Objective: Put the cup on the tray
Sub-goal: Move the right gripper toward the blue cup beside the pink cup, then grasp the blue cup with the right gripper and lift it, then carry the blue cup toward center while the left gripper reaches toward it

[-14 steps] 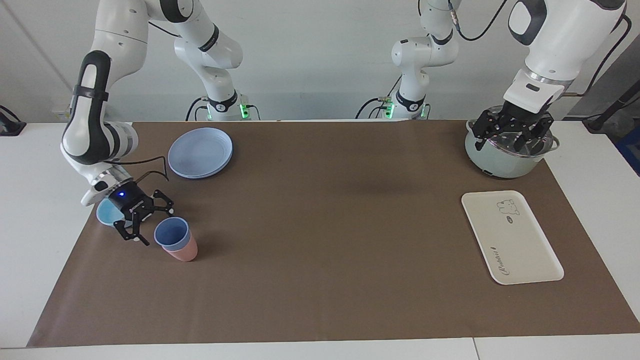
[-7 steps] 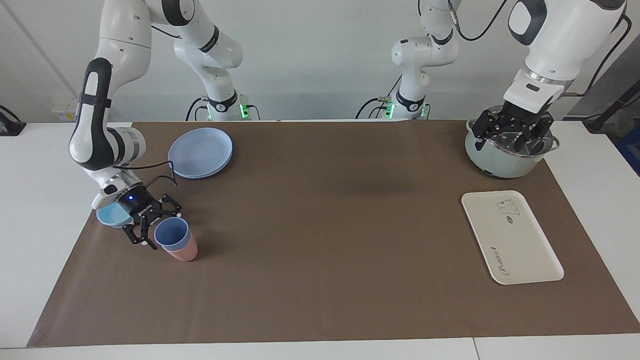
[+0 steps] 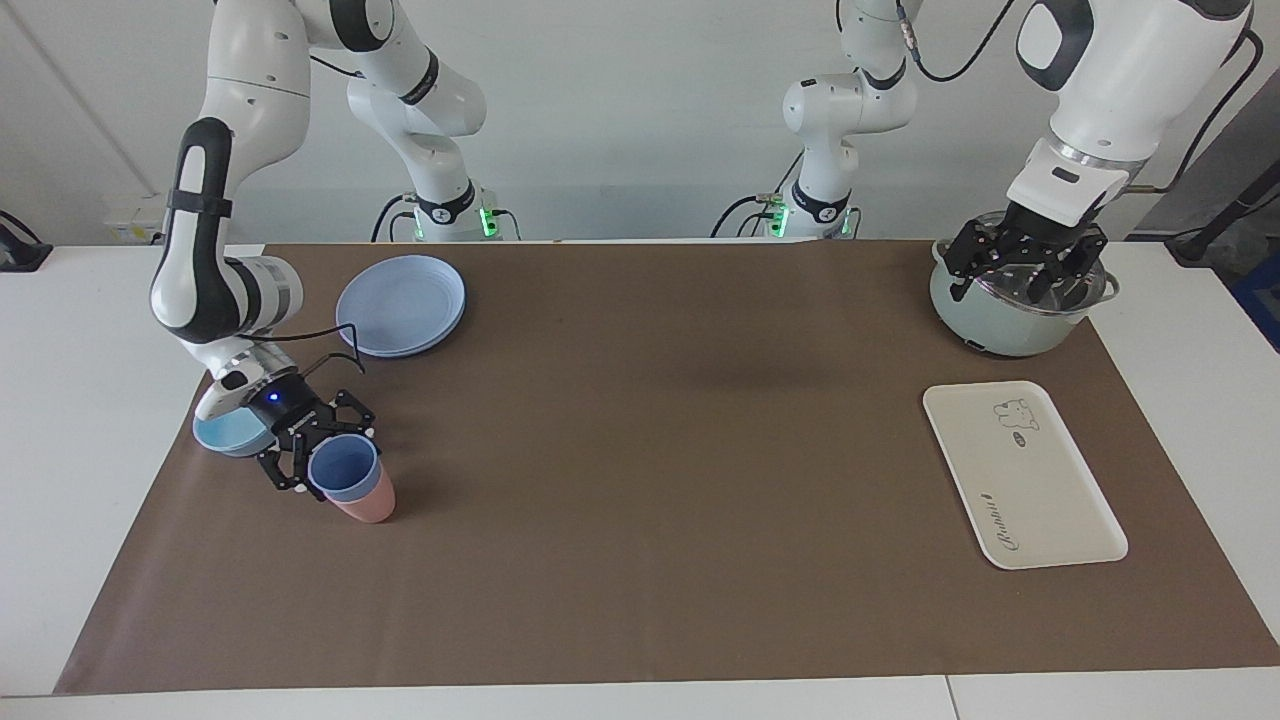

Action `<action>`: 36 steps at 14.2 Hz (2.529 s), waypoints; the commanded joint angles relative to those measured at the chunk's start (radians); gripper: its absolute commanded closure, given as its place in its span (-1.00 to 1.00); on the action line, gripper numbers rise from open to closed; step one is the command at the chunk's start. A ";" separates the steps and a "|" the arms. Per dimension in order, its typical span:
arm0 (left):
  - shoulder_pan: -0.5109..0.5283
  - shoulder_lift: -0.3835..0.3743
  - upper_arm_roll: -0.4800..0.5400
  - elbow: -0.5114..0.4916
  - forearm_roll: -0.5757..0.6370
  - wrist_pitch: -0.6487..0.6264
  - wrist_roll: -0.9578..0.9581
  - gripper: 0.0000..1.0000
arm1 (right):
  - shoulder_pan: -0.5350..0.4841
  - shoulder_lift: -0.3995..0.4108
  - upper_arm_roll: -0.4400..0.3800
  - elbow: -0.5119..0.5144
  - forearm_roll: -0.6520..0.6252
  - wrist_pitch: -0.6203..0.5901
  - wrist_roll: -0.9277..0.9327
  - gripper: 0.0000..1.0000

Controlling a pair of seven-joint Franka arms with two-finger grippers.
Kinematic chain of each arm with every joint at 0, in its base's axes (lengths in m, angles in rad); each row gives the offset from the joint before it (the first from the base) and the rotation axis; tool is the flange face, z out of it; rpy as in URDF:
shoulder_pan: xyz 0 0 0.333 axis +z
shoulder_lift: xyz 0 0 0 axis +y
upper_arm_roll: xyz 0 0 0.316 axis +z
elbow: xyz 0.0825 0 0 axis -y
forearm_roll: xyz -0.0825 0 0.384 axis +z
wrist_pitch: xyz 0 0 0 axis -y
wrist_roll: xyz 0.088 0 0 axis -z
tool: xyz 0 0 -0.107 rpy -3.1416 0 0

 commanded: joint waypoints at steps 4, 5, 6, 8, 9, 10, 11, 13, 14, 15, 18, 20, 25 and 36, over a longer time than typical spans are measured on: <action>0.005 -0.029 0.005 -0.030 -0.008 -0.006 0.003 -1.00 | 0.033 0.002 0.001 -0.008 0.097 0.045 -0.075 -1.00; 0.007 -0.031 0.008 -0.031 -0.008 -0.006 0.003 -1.00 | 0.033 0.004 0.001 -0.006 0.097 0.045 -0.078 -1.00; 0.008 -0.031 0.010 -0.033 -0.008 -0.006 0.005 -1.00 | 0.033 0.006 0.001 -0.005 0.098 0.047 -0.080 -1.00; 0.008 -0.035 0.011 -0.041 -0.009 -0.007 0.003 -1.00 | 0.029 0.012 0.001 -0.002 0.098 0.047 -0.083 -1.00; 0.008 -0.035 0.011 -0.041 -0.008 -0.006 0.003 -1.00 | 0.029 0.015 0.001 0.002 0.098 0.047 -0.092 -0.88; 0.008 -0.035 0.010 -0.041 -0.008 -0.004 0.003 -1.00 | 0.027 0.015 0.001 0.006 0.098 0.047 -0.118 0.16; 0.007 -0.035 0.010 -0.042 -0.008 -0.004 0.005 -1.00 | 0.027 0.016 0.001 0.014 0.098 0.047 -0.147 0.99; 0.007 -0.035 0.010 -0.042 -0.008 0.012 0.003 -1.00 | 0.026 0.016 0.001 0.020 0.110 0.047 -0.134 1.00; 0.004 -0.035 0.010 -0.048 -0.009 0.047 0.000 -1.00 | 0.030 0.016 0.002 0.024 0.112 0.047 -0.119 1.00; -0.002 -0.037 0.010 -0.065 -0.009 0.078 -0.003 -1.00 | 0.035 0.016 0.001 0.041 0.111 0.050 -0.088 1.00; -0.007 -0.057 0.007 -0.102 -0.022 0.072 -0.002 -1.00 | 0.070 -0.055 -0.001 0.048 0.025 0.145 0.062 1.00; -0.006 -0.055 0.007 -0.103 -0.076 0.062 -0.005 -1.00 | 0.099 -0.109 -0.002 0.046 -0.110 0.194 0.214 1.00; -0.010 -0.019 0.005 -0.087 -0.349 0.078 -0.191 -1.00 | 0.107 -0.205 0.005 0.073 -0.558 0.222 0.628 1.00; -0.409 0.202 -0.002 -0.033 -0.673 0.661 -0.747 -0.68 | 0.358 -0.274 0.007 0.196 -1.403 0.082 1.298 1.00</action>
